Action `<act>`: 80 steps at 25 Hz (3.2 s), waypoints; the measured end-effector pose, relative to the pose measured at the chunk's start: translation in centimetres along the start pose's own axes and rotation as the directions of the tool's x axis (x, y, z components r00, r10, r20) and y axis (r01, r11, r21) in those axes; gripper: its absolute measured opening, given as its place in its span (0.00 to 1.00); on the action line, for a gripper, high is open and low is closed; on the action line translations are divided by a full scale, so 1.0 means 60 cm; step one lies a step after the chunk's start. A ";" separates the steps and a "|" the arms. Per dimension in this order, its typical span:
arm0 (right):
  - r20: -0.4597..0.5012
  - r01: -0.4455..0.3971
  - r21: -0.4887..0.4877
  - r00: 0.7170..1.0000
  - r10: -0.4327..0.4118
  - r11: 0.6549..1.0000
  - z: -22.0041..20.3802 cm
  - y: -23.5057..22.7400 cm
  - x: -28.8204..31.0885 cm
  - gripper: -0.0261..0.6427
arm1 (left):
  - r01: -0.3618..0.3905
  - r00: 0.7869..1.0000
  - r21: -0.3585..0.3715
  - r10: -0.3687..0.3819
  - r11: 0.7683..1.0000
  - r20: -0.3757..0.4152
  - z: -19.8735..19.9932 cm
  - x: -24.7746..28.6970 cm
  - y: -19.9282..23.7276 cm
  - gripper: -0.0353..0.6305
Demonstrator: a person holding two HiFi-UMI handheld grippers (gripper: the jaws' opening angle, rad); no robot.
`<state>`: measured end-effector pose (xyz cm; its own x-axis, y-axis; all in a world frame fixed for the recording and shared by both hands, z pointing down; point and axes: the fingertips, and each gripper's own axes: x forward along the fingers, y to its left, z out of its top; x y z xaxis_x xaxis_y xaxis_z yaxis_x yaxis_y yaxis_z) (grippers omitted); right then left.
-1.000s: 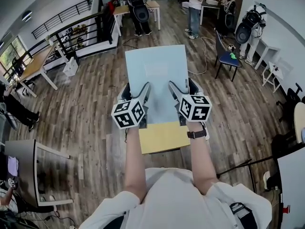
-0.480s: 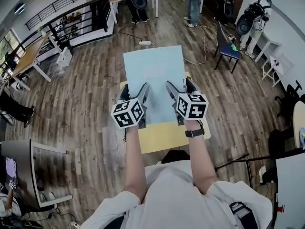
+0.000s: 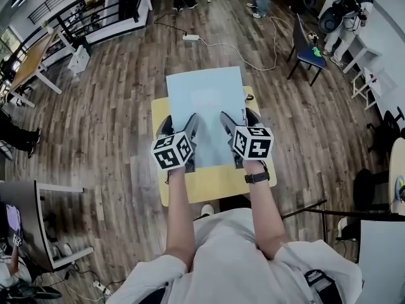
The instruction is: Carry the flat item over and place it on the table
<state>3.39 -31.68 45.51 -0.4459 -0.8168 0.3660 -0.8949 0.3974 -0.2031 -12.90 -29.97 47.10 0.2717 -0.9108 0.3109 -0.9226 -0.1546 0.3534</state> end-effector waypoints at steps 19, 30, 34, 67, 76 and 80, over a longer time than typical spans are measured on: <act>-0.257 -0.009 0.111 0.966 0.037 0.994 -0.142 -0.062 0.206 0.54 | -0.146 0.961 -0.070 0.125 0.987 -0.245 -0.123 0.157 0.125 0.61; -0.405 0.006 0.134 0.913 0.049 0.991 -0.253 -0.075 0.295 0.54 | -0.214 0.914 -0.136 0.149 0.967 -0.378 -0.234 0.214 0.205 0.61; -0.429 0.013 0.146 0.902 0.051 0.989 -0.285 -0.091 0.325 0.54 | -0.228 0.900 -0.140 0.154 0.964 -0.407 -0.263 0.242 0.224 0.61; -0.278 -0.027 0.217 0.956 0.088 0.976 -0.303 -0.118 0.373 0.54 | -0.249 0.918 -0.093 0.205 0.964 -0.339 -0.276 0.272 0.269 0.61; -0.034 -0.036 0.099 0.999 0.040 0.994 -0.143 -0.059 0.278 0.54 | -0.202 0.966 -0.039 0.193 0.979 -0.170 -0.143 0.193 0.210 0.60; 0.042 -0.018 0.020 0.999 0.017 1.000 -0.083 -0.038 0.227 0.54 | -0.186 0.980 0.014 0.187 0.982 -0.069 -0.077 0.149 0.174 0.59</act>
<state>-0.74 -41.66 55.47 -0.4599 -0.8266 0.3242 -0.8861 0.4036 -0.2280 -18.85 -37.93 57.63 0.1127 -0.8948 0.4320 -0.9608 0.0127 0.2769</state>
